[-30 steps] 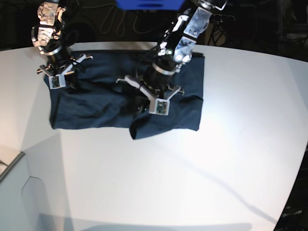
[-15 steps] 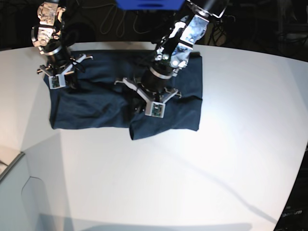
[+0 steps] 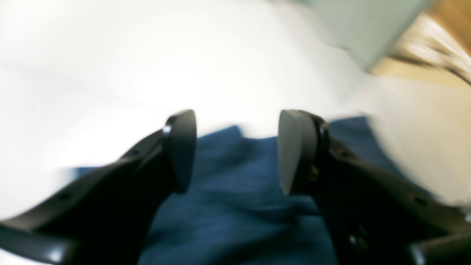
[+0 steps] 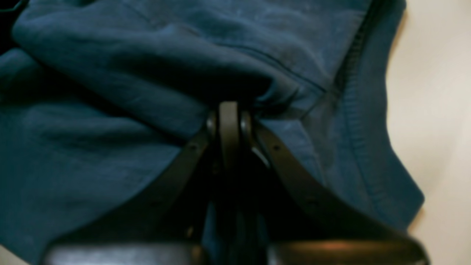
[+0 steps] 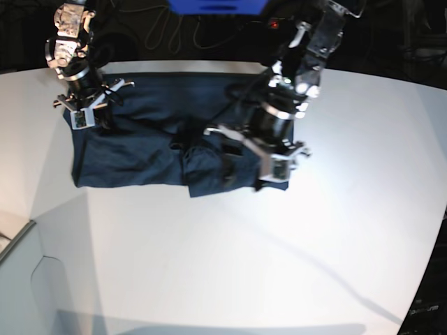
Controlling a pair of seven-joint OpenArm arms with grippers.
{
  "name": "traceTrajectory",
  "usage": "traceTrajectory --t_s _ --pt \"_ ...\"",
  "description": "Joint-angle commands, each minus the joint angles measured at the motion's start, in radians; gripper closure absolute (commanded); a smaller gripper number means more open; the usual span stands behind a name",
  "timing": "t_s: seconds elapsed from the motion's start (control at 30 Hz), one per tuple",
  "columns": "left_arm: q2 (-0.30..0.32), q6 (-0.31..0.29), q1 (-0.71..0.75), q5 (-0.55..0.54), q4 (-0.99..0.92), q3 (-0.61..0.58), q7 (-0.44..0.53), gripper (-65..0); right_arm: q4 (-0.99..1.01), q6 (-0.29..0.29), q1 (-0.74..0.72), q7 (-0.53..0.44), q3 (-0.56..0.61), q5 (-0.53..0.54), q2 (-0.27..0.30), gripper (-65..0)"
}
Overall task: Layout the t-shirt on the table in an organized manner, then fold the t-shirt properly
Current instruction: 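Move the left gripper to the strip's middle and grasp the fabric, then fold the strip end over with the left gripper, then release and raise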
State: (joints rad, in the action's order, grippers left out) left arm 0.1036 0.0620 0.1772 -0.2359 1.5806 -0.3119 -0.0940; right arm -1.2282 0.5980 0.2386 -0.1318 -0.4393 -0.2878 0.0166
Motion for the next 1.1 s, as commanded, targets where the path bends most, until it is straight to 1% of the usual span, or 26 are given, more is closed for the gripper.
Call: traceTrajectory --t_s 0.0,0.1,0.33,0.53,0.7,0.9,1.0,1.03,1.07 --pt "-0.006 -0.015 0.002 -0.003 0.005 0.015 0.017 -34.1 0.000 0.003 0.002 0.039 0.000 -0.023 0.004 0.0" --pt "0.000 -0.017 0.017 -0.069 -0.041 0.044 0.017 -34.1 -0.002 0.003 0.002 0.039 0.000 -0.023 0.001 0.0" --pt "0.025 -0.017 0.032 -0.191 -0.145 0.041 0.017 -33.9 -0.002 0.003 0.002 0.039 0.000 -0.023 0.004 0.0" --pt "0.020 -0.017 0.034 -0.213 -0.213 0.035 0.015 -33.9 -0.002 0.003 0.003 0.039 0.000 -0.023 0.004 0.0" --pt "0.029 -0.017 0.020 -0.210 -0.210 -0.085 0.020 -33.9 -0.002 0.003 0.006 0.039 0.000 -0.023 0.003 0.0" --pt "0.032 -0.018 -0.035 -0.213 -0.219 -0.240 0.017 -33.9 -0.006 0.003 0.006 0.041 -0.002 -0.023 0.003 0.0" --pt "0.068 -0.021 -0.046 -0.210 -0.190 -0.344 0.024 -34.0 -0.006 0.003 0.006 0.041 -0.006 -0.023 0.003 0.0" --pt "0.077 -0.031 -0.063 -0.208 -0.174 -0.379 0.030 -34.0 -0.006 0.003 0.008 0.041 -0.008 -0.023 0.003 0.0" --pt "0.094 -0.052 -0.077 -0.207 -0.159 -0.416 0.036 -34.0 -0.005 0.003 0.008 0.041 -0.008 -0.023 0.003 0.0"
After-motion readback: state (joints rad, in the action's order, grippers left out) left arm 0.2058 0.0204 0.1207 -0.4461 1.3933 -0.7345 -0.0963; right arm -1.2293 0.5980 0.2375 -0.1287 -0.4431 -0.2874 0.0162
